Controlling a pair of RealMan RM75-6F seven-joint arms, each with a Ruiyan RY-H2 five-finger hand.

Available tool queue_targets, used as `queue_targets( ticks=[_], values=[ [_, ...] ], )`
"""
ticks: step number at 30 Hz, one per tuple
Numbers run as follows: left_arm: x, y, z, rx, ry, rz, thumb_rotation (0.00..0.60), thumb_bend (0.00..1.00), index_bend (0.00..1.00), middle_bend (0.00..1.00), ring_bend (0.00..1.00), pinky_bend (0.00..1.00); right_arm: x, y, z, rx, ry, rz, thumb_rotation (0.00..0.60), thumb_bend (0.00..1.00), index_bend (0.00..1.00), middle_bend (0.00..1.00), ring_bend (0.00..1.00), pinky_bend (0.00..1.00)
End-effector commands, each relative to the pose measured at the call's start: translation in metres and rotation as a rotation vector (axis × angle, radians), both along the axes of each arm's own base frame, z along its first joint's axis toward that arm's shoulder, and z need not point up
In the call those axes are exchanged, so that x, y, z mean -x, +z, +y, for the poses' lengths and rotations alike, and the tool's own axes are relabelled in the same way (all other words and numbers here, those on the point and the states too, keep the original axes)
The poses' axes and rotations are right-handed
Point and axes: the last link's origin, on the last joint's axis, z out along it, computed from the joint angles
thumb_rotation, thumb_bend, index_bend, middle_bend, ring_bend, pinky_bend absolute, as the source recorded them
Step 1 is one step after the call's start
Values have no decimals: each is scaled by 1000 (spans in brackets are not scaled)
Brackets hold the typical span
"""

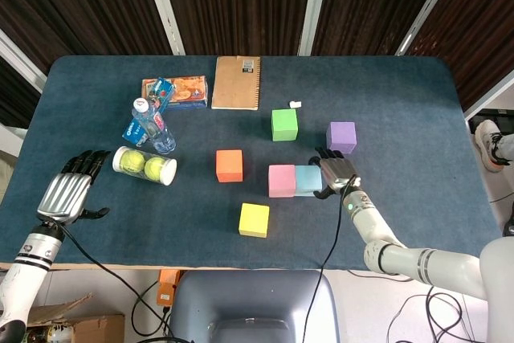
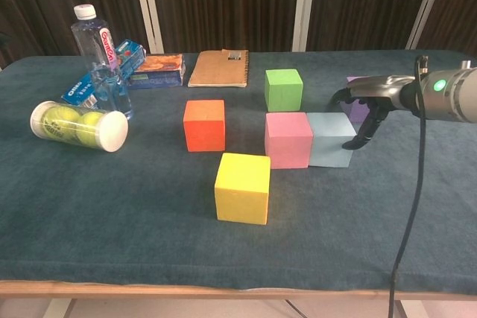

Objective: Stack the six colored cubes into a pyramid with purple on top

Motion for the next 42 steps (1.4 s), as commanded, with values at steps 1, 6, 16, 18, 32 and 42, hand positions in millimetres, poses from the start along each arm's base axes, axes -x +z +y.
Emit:
queue_targets(
  ticks=[1,6,16,18,32,42],
  values=[
    [0,0,0,-1,0,0,600,33,0,80,26,131,0,0,0,-3,2,0,600,191,203,15,0,0],
    [-1,1,0,-1,-3,-2,600,33,0,81,26,131,0,3,3,-13,12,2,600,192,121,1,0,0],
    [-9,5,1,-28,-39,-24,600,47,0,57,15,130,6,34,22,24,70,-7,600,191,0,0,0,0],
    [-14,4,2,-26,-60,-43,600,73,0,14,1,127,10,52,34,69,114,-7,600,192,0,0,0,0],
    [-55,-73,36,102,-93,-126,600,82,92,45,0,100,134,144,168,396,250,32,600,191,0,0,0,0],
    [-105,-135,60,111,-147,-87,600,105,148,143,0,93,155,144,166,351,218,-2,600,192,0,0,0,0]
  ],
)
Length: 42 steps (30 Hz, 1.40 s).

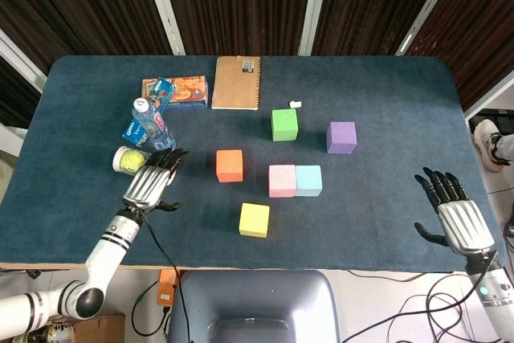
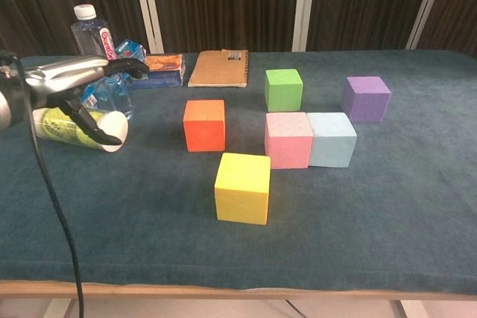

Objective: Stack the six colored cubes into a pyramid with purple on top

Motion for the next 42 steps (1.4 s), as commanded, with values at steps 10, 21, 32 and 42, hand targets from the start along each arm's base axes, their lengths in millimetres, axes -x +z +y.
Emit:
queue_targets(
  ticks=[10,21,32,42],
  values=[
    [-44,-35,58,-103,16,55,516,167,160,97,0,90,15,4,-1,-56,-37,-40,600,192,6,0,0,0],
    [-58,-60,76,-41,57,77,372,163,190,70,0,90,22,13,-4,-54,-56,-78,600,191,3,0,0,0],
    [-58,-75,83,-48,66,139,214,162,269,60,0,90,23,16,-4,-62,-59,-89,600,192,0,0,0,0],
    [-57,-75,80,-42,58,159,210,152,269,45,0,90,22,15,-4,-71,-58,-90,600,191,0,0,0,0]
  ],
)
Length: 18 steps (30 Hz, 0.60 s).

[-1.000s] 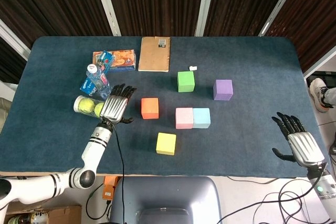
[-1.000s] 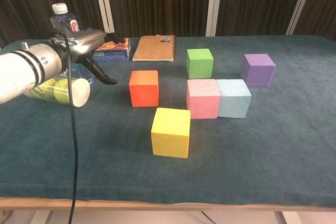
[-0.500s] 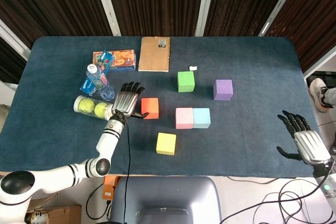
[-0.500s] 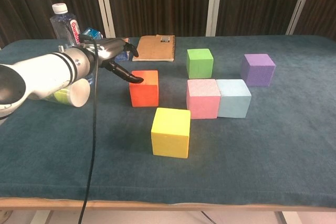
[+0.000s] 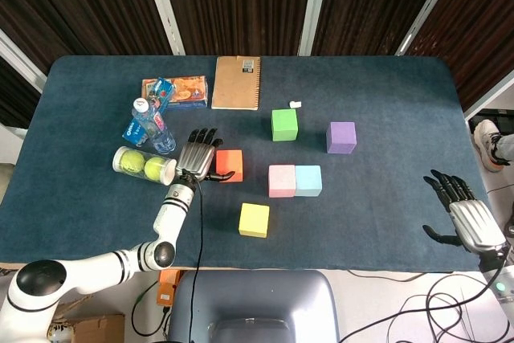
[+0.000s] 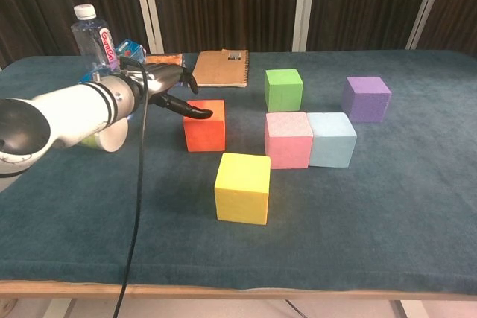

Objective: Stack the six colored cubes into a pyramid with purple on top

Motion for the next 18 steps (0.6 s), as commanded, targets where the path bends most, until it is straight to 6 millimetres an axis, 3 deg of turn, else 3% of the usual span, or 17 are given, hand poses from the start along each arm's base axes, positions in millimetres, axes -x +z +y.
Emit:
queue_targets(
  ticks=[1,9,18],
  values=[
    [1,0,-1,0,-7,12,212,151,269,45,0,90,0,0,0,-3,0,-1,600,191,0,0,0,0],
    [8,-7,-1,-6,-25,85,281,150,264,45,0,90,-1,-3,0,-21,1,-2,600,191,0,0,0,0],
    [9,-12,0,-4,-38,104,319,150,258,45,0,89,0,-1,0,-20,-6,-4,600,191,0,0,0,0]
  ],
)
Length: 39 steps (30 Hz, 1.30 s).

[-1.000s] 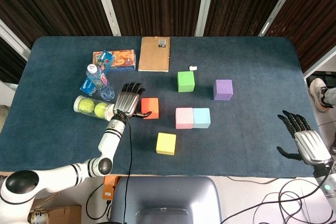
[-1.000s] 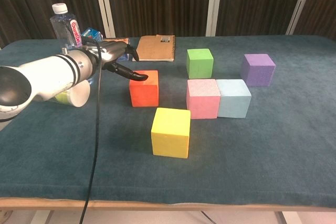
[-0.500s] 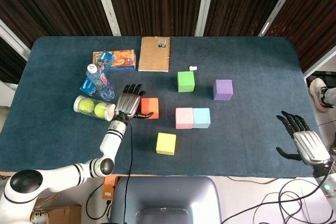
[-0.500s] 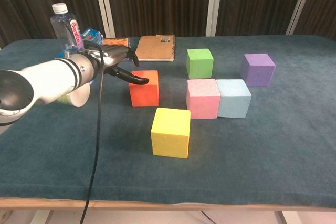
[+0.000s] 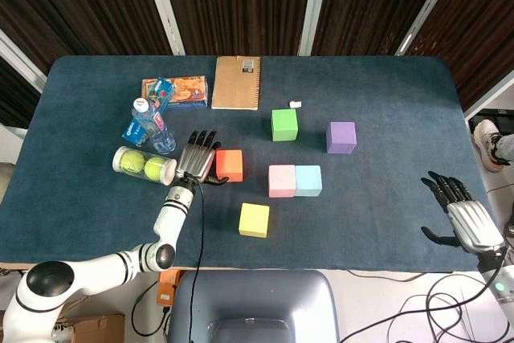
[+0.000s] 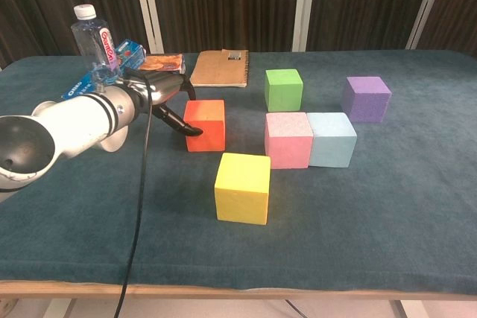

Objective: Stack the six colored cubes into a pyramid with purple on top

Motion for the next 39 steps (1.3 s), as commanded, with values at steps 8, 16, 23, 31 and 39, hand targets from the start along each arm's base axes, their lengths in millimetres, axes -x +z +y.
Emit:
queue_targets(
  ticks=[8,16,23,31,39],
  values=[
    [-3,-5,2,15,-14,-32,382,152,257,45,0,89,0,0,0,-9,-7,2,600,192,0,0,0,0],
    [-2,-7,5,28,-29,-44,435,186,310,46,0,87,1,0,0,-10,-15,6,600,192,0,0,0,0],
    [-3,-7,4,33,-36,-47,464,264,357,46,0,87,1,0,0,-13,-18,10,600,192,0,0,0,0],
    [-10,-1,-4,47,-35,-116,411,372,438,46,0,87,1,-3,0,-21,-18,17,600,192,0,0,0,0],
    [-17,8,-27,39,-79,-123,415,384,471,46,0,87,-1,-6,0,-29,-13,23,600,192,0,0,0,0]
  ],
)
